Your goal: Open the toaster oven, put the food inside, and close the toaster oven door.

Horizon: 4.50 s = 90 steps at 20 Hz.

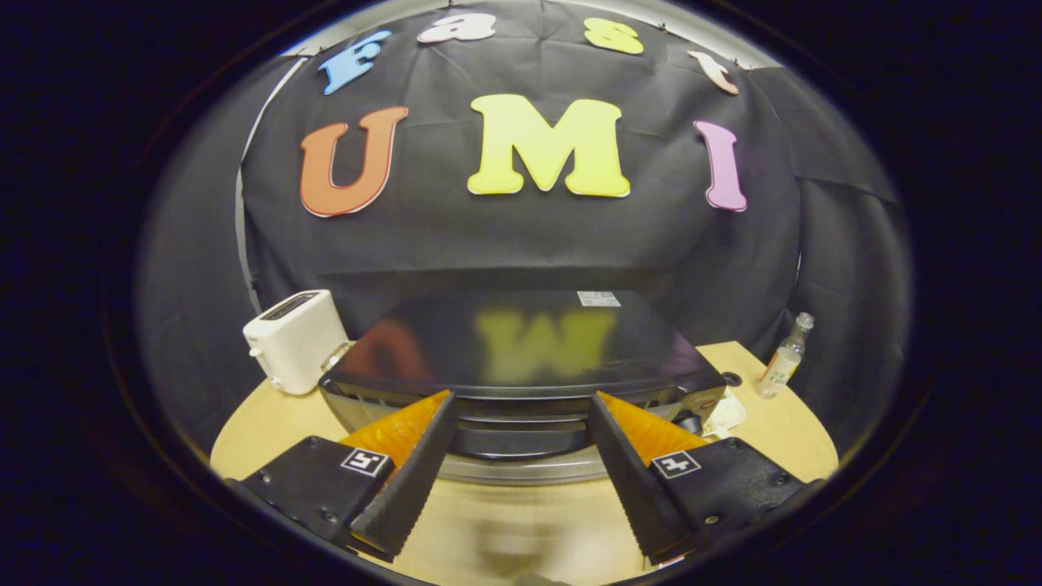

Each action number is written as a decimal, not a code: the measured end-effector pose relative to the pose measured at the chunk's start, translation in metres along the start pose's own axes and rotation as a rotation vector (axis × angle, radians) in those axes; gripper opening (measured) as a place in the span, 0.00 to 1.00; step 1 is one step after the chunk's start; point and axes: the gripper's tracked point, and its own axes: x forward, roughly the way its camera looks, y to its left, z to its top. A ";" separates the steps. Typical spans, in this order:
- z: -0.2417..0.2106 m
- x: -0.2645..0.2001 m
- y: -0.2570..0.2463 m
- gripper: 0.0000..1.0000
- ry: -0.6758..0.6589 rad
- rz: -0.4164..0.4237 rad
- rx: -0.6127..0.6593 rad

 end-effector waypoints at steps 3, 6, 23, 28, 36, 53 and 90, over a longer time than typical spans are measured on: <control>-0.009 -0.011 0.000 1.00 0.016 0.006 0.002; -0.022 -0.026 -0.001 1.00 0.035 0.006 -0.004; -0.127 -0.078 -0.004 1.00 0.185 0.002 -0.045; -0.171 -0.078 -0.006 1.00 0.291 0.000 -0.036; -0.210 -0.068 -0.007 1.00 0.390 -0.005 -0.008; -0.130 -0.118 -0.138 1.00 0.307 0.089 -0.039; -0.093 -0.124 -0.163 0.15 0.499 0.515 0.636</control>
